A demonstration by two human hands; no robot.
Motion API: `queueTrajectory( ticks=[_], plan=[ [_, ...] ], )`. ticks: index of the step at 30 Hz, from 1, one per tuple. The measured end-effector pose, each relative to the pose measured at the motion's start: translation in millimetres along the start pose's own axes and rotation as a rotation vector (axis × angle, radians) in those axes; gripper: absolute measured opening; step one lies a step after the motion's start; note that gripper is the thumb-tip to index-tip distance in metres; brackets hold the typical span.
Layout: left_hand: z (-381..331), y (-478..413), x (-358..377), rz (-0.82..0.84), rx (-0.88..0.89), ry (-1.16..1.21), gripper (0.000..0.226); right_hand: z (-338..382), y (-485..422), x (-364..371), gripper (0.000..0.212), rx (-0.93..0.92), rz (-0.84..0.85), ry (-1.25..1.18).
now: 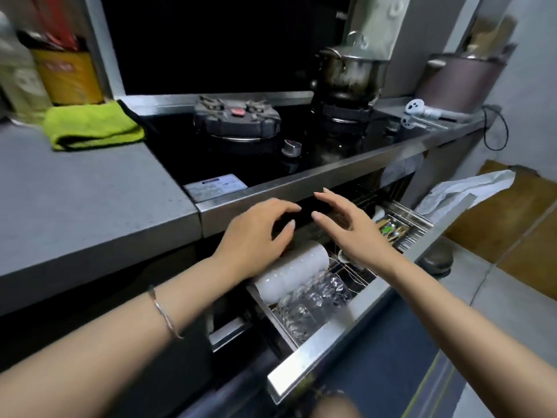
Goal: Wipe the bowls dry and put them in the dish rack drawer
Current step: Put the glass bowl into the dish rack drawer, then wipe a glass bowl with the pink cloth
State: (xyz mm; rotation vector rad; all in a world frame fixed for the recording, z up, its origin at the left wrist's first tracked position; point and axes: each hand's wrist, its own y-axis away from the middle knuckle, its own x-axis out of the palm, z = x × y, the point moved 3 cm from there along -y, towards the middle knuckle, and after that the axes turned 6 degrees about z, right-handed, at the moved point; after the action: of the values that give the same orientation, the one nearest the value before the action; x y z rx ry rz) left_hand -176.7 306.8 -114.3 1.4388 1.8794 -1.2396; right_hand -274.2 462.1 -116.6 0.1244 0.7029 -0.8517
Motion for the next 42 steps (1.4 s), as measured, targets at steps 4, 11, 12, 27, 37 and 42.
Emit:
queueTrajectory(
  ticks=[4,11,12,27,37,42],
  plan=[
    [14.4,29.6,-85.7,-0.128,-0.029,-0.05,0.028,73.5,1.9,25.5,0.051,-0.158,0.029,0.057],
    [79.9,115.7,-210.5,-0.142,-0.274,-0.247,0.037,191.8,-14.5,105.3,0.055,-0.379,0.185,0.128],
    [90.1,128.2,-223.3,-0.139,-0.315,-0.27,0.033,203.6,-17.0,116.4,0.056,-0.397,0.204,0.142],
    [180.2,237.0,-305.4,-0.014,-0.815,-0.185,0.031,312.2,-68.3,262.1,0.062,-0.389,0.554,0.159],
    [158.9,230.4,-340.4,-0.24,-0.413,0.511,0.013,337.8,-91.6,289.2,0.027,-0.327,0.787,-0.117],
    [145.7,239.7,-379.9,-0.198,-0.323,0.381,0.026,371.7,-89.3,312.7,0.04,-0.274,0.931,-0.534]
  ],
)
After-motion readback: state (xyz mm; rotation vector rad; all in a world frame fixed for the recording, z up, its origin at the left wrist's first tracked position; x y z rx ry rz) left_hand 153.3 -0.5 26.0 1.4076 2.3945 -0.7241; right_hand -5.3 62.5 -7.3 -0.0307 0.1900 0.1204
